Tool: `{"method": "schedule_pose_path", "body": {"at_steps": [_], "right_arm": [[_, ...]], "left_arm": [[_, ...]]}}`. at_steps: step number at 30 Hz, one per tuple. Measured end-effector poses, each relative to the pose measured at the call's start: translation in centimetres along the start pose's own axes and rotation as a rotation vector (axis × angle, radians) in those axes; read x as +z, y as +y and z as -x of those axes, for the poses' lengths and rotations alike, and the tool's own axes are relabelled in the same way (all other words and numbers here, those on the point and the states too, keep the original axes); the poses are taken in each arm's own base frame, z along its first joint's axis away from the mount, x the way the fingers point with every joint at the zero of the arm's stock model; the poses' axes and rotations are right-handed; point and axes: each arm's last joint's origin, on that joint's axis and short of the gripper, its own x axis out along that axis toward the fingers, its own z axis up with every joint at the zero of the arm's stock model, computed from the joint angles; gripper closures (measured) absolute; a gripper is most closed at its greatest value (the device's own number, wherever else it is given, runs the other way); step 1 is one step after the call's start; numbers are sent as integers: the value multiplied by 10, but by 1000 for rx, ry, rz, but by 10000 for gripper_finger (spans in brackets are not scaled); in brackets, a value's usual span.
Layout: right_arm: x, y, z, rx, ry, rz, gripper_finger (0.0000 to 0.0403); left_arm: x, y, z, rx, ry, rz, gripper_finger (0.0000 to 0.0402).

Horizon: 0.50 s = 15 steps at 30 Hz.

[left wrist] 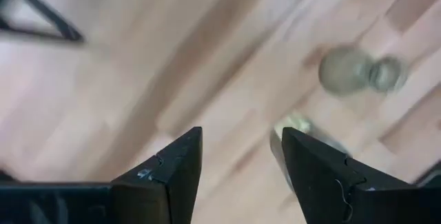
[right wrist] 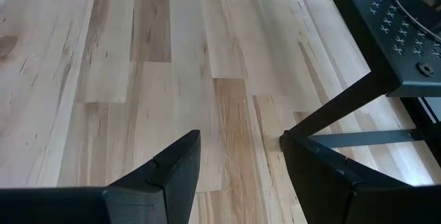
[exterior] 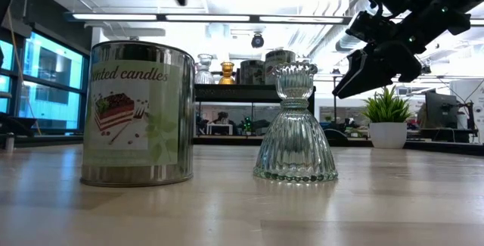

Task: Pick & Place candle stick holders
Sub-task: Put the green scented candle on the shelf aligned with the other scented candles

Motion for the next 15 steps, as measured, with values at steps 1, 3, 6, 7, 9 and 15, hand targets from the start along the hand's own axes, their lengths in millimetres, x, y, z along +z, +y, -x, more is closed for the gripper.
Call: {"method": "schedule_pose_path", "body": {"at_steps": [1, 3, 6, 7, 9, 15], "right_arm": [[0, 0, 0, 0, 0, 0, 204], [0, 0, 0, 0, 0, 1, 204], [0, 0, 0, 0, 0, 6, 204], [0, 0, 0, 0, -1, 7, 204], [0, 0, 0, 0, 0, 8, 204], [0, 0, 0, 5, -2, 4, 204]], "left_arm": [[-7, -4, -5, 4, 28, 17, 209], [-21, -12, -14, 27, 72, 58, 209], [-40, -20, -27, 71, 121, 163, 209], [-46, -22, -31, 84, 139, 206, 209], [-57, -27, -39, 107, 168, 279, 209], [-73, -41, -63, 64, 195, 380, 209]]}}
